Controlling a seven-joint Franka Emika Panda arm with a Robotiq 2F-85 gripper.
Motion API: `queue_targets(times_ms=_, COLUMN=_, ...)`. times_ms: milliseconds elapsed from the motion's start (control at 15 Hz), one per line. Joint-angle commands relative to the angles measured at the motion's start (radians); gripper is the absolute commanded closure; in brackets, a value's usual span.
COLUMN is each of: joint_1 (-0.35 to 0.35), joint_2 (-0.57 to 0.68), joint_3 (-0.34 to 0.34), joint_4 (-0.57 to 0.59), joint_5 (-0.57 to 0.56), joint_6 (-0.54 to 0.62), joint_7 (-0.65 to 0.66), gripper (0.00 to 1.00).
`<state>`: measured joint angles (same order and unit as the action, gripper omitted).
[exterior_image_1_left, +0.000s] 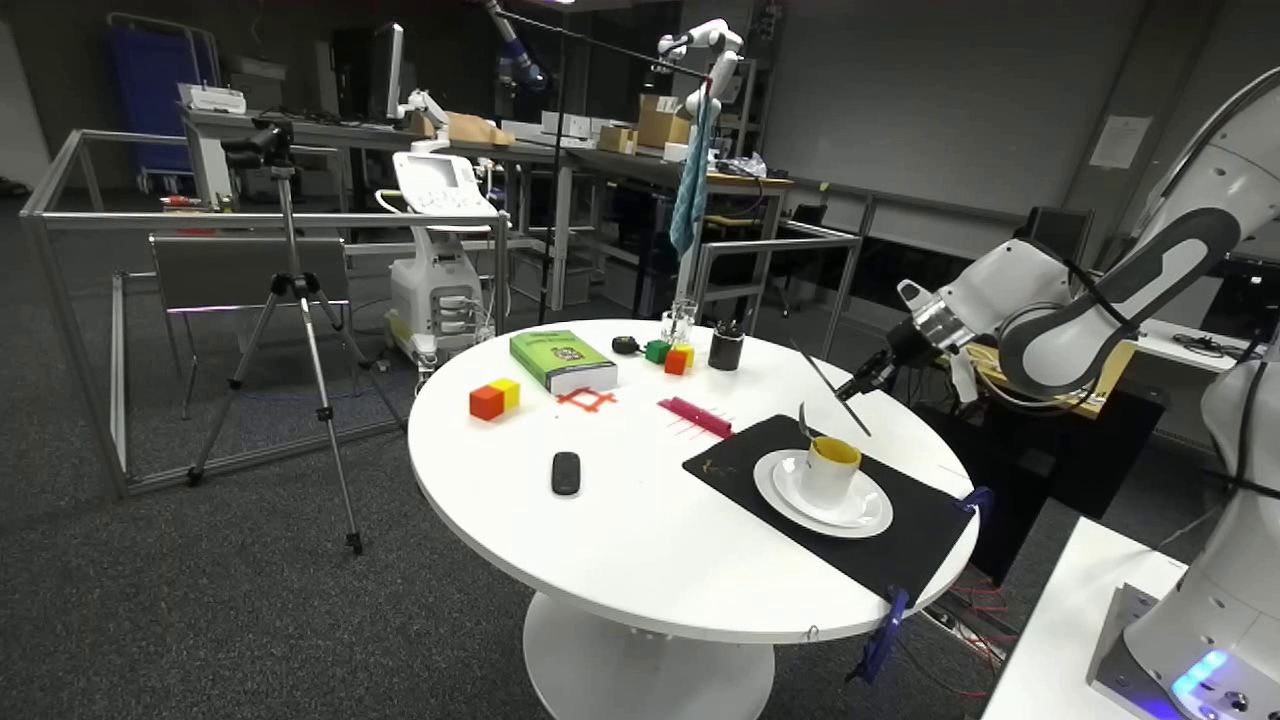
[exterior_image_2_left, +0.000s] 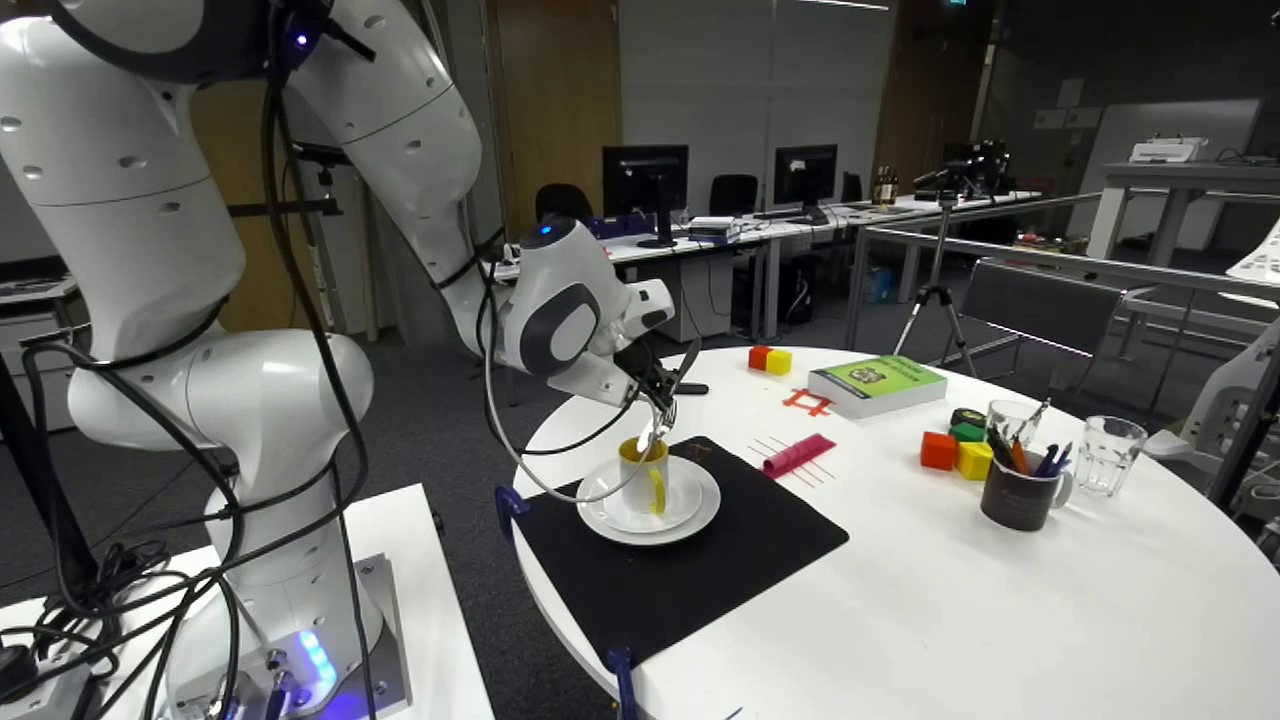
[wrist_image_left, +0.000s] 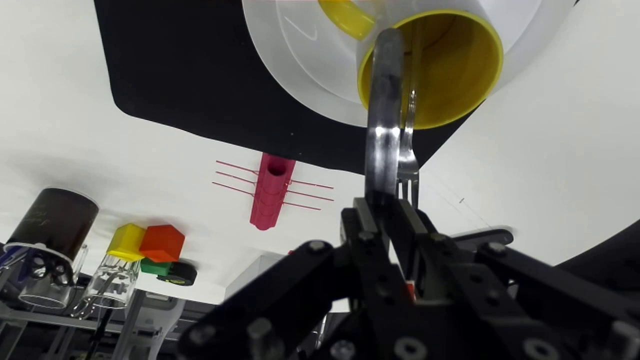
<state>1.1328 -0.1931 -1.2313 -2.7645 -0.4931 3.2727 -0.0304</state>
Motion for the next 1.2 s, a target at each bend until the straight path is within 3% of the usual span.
queue_targets(times_ms=0, joint_1=0.12, joint_2=-0.047, joint_3=-0.121, joint_4=0.031, joint_5=0.007, joint_6=-0.036, joint_7=-0.056, gripper=0.96)
queue_targets(times_ms=600, joint_1=0.351, joint_2=-0.042, joint_3=-0.31, joint_4=0.079, joint_5=0.002, joint_6=-0.054, joint_7=-0.083, gripper=0.96)
queue_targets(times_ms=867, joint_1=0.441, joint_2=-0.089, joint_3=-0.383, joint_4=0.102, joint_5=-0.005, joint_6=-0.138, joint_7=-0.11, gripper=0.96)
queue_targets(times_ms=933, joint_1=0.396, joint_2=-0.011, joint_3=-0.335, joint_4=0.073, joint_5=0.001, joint_6=-0.078, joint_7=-0.053, gripper=0.96)
queue_targets(times_ms=1000, joint_1=0.404, joint_2=-0.014, joint_3=-0.339, joint_4=0.074, joint_5=0.001, joint_6=-0.089, joint_7=-0.054, gripper=0.85)
queue_targets(times_ms=1133, joint_1=0.403, joint_2=-0.013, joint_3=-0.339, joint_4=0.073, joint_5=0.001, joint_6=-0.089, joint_7=-0.053, gripper=0.85)
